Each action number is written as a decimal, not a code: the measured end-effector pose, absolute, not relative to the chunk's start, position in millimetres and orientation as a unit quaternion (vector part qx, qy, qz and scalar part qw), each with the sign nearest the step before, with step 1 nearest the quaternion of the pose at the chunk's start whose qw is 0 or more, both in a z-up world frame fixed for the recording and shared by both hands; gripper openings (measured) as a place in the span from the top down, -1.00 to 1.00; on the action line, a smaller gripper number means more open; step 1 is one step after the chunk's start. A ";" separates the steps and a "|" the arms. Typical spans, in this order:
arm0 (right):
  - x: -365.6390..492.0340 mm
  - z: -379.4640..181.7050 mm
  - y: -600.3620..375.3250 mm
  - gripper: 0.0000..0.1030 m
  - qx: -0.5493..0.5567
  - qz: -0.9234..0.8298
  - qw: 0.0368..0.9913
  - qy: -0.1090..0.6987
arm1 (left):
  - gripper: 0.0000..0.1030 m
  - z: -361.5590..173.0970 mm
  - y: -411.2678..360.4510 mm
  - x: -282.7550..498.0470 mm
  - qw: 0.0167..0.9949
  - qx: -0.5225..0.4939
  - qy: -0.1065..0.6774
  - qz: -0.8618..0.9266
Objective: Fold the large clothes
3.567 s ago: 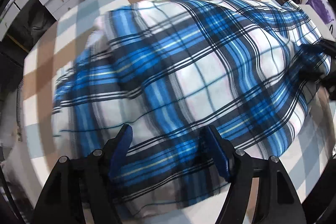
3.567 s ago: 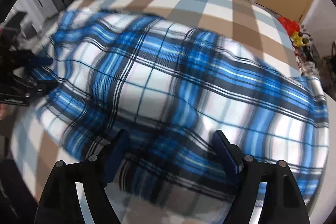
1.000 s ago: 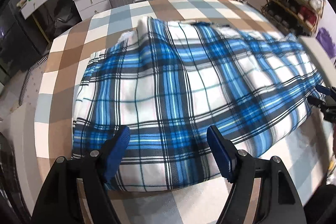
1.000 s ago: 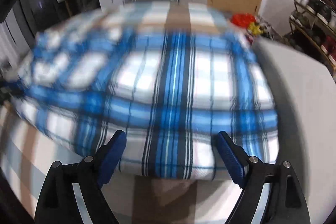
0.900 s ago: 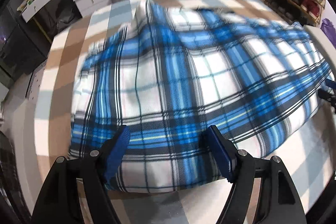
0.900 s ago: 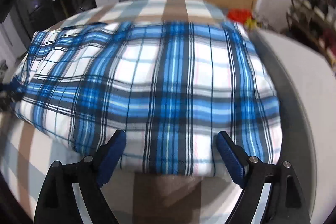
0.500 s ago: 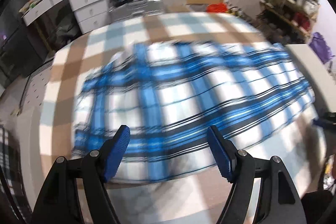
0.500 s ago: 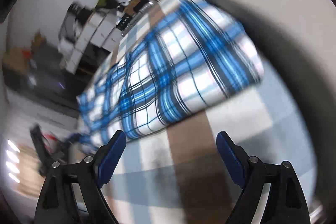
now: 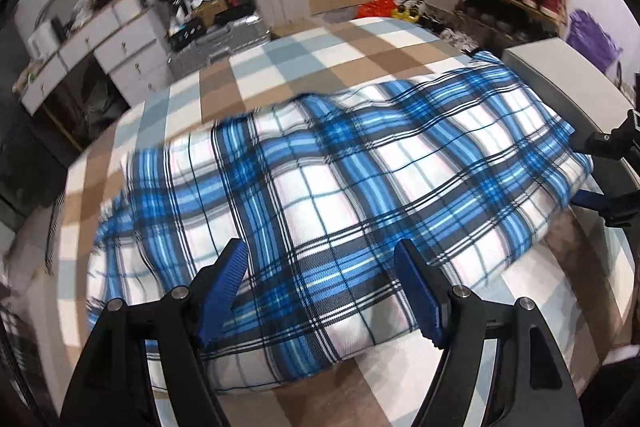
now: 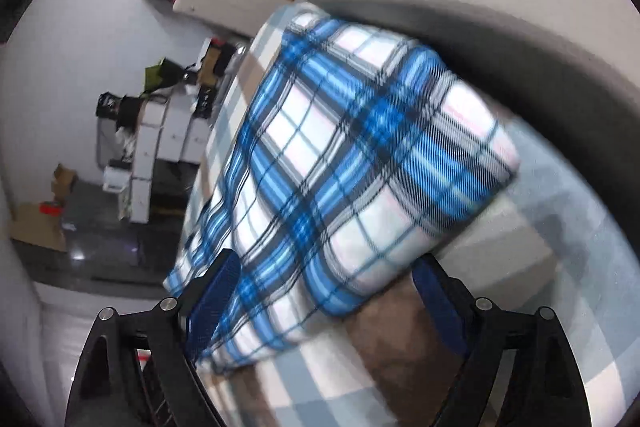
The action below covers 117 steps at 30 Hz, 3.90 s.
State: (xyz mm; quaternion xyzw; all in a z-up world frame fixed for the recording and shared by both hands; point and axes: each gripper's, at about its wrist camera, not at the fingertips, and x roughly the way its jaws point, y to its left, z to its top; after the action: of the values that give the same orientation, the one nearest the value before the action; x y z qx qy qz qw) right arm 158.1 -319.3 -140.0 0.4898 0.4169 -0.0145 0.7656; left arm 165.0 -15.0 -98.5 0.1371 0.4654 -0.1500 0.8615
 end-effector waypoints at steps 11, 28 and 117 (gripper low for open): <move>174.2 -140.6 -316.6 -0.96 0.438 -0.002 0.821 0.365 | -0.40 -129.9 -6.4 164.3 0.851 0.110 0.486 -0.168; 172.4 -128.9 -303.8 -0.50 0.362 0.039 0.853 0.374 | -0.41 -130.6 -10.1 165.4 0.845 0.123 0.493 -0.167; 56.4 -83.0 -72.0 -0.40 0.092 0.343 0.838 0.415 | -0.35 -64.4 54.9 112.3 0.744 -0.141 0.565 -0.328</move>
State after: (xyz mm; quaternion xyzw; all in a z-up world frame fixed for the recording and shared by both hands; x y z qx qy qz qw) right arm 56.4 -72.0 -83.0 0.0922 0.4150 0.3427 0.8377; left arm 112.3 54.9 -64.4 -0.1410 0.5651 -0.3275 0.7440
